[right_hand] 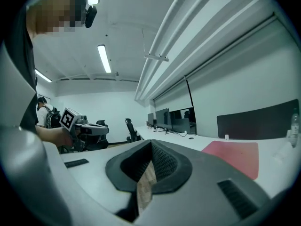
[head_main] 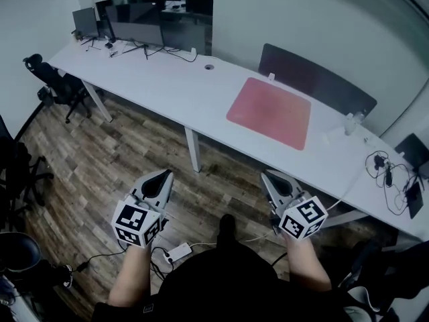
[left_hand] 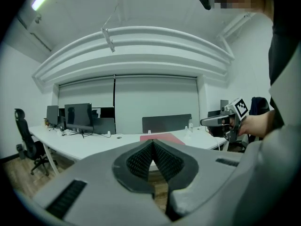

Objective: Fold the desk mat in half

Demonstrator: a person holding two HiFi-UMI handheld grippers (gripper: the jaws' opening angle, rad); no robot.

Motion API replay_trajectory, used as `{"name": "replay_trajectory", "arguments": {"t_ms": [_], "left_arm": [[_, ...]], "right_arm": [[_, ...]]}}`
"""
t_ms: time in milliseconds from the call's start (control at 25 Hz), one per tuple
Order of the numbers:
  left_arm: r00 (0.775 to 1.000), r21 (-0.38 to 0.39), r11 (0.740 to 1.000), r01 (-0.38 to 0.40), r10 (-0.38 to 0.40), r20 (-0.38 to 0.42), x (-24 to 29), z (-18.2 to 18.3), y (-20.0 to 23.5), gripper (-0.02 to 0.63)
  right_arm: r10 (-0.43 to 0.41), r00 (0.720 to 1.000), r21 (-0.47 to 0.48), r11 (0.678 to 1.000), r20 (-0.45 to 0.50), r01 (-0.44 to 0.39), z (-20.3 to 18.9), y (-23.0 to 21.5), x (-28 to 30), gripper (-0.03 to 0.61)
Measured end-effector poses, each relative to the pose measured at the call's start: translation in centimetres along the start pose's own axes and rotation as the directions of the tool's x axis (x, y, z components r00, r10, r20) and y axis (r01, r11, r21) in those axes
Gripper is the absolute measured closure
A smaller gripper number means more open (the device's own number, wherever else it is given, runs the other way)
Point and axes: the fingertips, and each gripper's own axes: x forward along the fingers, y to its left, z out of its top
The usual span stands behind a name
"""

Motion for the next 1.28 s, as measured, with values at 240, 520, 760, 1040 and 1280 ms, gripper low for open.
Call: {"name": "replay_trajectory", "arguments": {"t_ms": [240,520,760,1040,1280], "left_arm": [[0.998,0.002,0.999,0.050,-0.050,-0.032,10.0,1.5,1.5,0.611],[0.989,0.005,0.993,0.115,-0.114,-0.092,20.2,2.0,1.3,0.611],[0.978,0.017,0.987,0.157,-0.153,-0.140,26.6,2.9,0.7,0.611],[0.968,0.039,0.975,0.217,-0.210,-0.136,30.8,4.3,-0.8,0.611],[0.953,0.053,0.958,0.281,-0.272,-0.135,33.5,4.6,-1.6,0.611]], "right_arm": [[-0.051,0.999,0.031,0.998,-0.009,0.051,0.6,-8.5,3.2,0.578],[-0.084,0.996,0.054,0.995,-0.026,0.086,1.0,-17.3,5.8,0.578],[-0.102,0.994,0.085,0.991,-0.025,0.104,0.7,-22.6,6.3,0.578],[-0.148,0.988,0.099,0.984,-0.033,0.151,0.4,-25.7,5.4,0.578],[-0.225,0.973,0.094,0.969,-0.049,0.228,0.2,-27.5,3.8,0.578]]}}
